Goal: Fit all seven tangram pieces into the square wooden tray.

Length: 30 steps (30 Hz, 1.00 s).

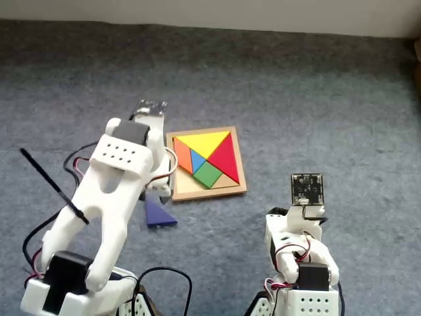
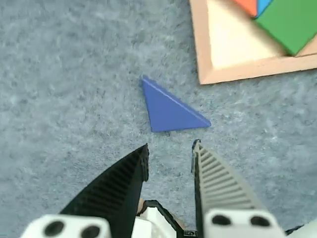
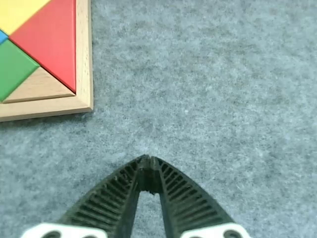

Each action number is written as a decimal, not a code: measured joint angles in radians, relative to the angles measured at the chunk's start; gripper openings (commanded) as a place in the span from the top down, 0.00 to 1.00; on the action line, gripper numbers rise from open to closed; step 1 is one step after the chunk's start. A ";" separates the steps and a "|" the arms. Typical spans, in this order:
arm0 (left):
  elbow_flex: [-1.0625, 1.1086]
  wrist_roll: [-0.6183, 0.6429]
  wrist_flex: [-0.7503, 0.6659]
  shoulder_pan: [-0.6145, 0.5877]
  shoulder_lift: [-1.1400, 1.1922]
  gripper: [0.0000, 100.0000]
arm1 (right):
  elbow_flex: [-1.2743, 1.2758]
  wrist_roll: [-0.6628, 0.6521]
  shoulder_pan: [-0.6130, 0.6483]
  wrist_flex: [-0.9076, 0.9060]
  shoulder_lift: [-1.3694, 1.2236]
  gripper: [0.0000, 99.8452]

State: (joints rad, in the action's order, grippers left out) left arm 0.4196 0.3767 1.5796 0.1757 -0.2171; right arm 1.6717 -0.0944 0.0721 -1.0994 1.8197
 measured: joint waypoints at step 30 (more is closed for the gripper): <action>0.493 0.502 -0.526 -0.055 -0.006 0.70 | 0.000 0.000 0.000 0.000 0.000 0.98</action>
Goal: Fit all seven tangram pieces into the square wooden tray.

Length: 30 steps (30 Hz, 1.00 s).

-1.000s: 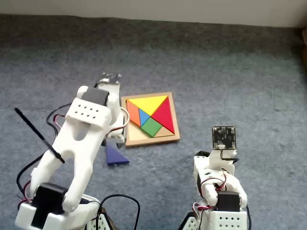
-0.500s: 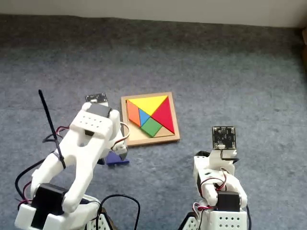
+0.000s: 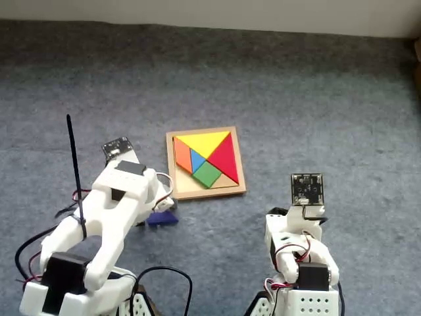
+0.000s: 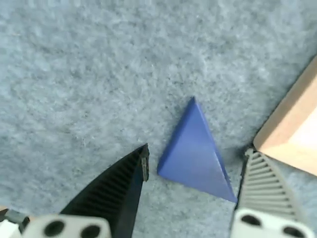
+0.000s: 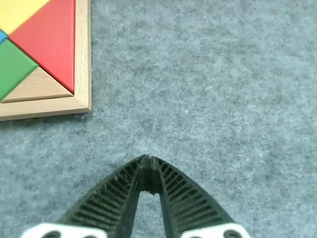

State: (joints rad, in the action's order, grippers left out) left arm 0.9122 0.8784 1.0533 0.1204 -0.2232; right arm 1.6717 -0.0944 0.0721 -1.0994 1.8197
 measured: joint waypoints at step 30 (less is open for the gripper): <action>-0.061 0.006 0.014 0.063 0.074 0.76 | 0.000 0.000 0.000 0.000 0.000 0.98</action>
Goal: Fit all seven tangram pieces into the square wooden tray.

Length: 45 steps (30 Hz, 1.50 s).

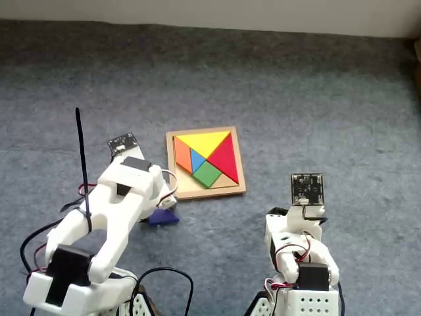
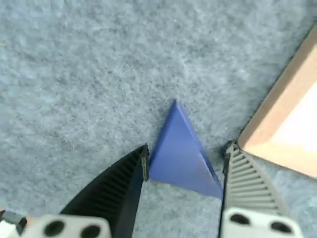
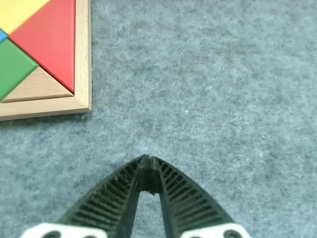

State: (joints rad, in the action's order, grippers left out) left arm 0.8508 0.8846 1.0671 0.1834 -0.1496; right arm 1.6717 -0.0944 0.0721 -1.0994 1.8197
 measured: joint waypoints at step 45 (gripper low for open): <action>-0.370 -0.138 0.327 -0.652 0.003 0.99 | -0.733 -0.051 0.740 0.000 -0.845 0.81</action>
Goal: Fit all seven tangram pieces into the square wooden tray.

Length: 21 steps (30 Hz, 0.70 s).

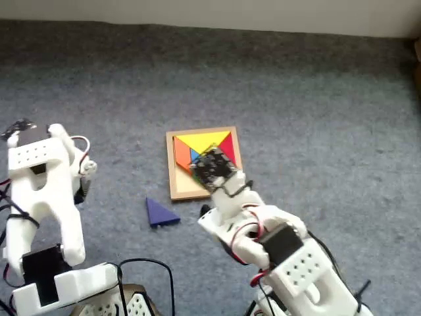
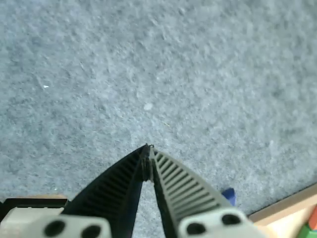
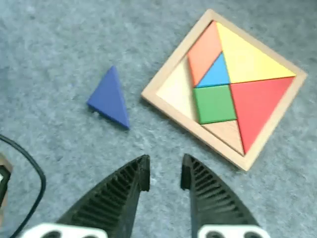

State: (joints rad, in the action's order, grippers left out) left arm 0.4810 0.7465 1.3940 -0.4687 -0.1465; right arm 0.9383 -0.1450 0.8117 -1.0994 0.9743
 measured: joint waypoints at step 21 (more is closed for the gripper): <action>0.000 0.000 -0.015 -0.103 0.000 0.99 | -0.535 0.080 0.235 0.123 -0.982 0.79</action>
State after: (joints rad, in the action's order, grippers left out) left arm 0.4810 0.7465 1.3786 -0.5715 -0.1465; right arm 0.4028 -0.0652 1.0464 -0.9766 -0.0077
